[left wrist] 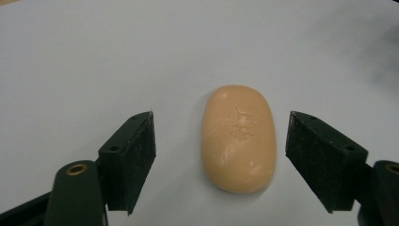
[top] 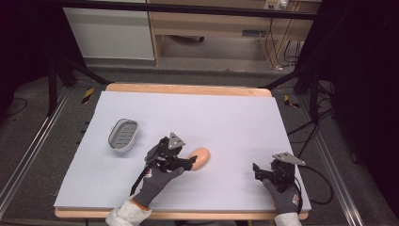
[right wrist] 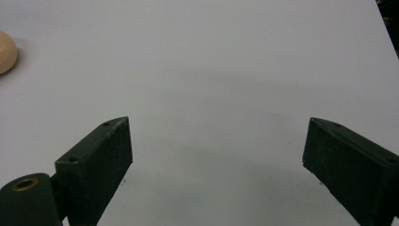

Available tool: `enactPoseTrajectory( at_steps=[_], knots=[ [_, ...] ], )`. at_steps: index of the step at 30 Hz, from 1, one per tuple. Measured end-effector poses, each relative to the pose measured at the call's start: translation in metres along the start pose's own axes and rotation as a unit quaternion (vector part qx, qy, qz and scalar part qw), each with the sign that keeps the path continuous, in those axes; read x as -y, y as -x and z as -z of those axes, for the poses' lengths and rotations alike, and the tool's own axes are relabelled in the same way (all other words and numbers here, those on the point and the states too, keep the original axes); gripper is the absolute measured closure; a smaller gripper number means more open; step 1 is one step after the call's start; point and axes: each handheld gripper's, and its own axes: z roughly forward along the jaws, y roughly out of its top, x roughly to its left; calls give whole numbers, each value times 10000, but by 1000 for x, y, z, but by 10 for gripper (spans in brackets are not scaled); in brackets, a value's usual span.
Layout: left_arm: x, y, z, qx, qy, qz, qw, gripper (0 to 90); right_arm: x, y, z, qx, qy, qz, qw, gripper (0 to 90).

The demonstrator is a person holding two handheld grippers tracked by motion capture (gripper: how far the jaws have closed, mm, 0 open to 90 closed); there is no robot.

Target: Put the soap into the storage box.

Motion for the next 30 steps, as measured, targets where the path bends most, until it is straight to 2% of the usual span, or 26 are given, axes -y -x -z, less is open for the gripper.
enactPoseTrajectory(
  at_steps=[13, 26, 30],
  knots=[
    [-5, 9, -21, 56, -305, -158, 9994, 243, -1, -1, 0, -17, -4, -11, 10000, 89],
    [-2, 12, -42, 18, -718, -311, 9969, 245, -1, -1, -1, -45, -63, 44, 10000, 89],
    [-2, 13, -47, 18, -767, -324, 9965, 246, -1, -1, -1, -62, -79, 43, 9999, 89]
  ],
)
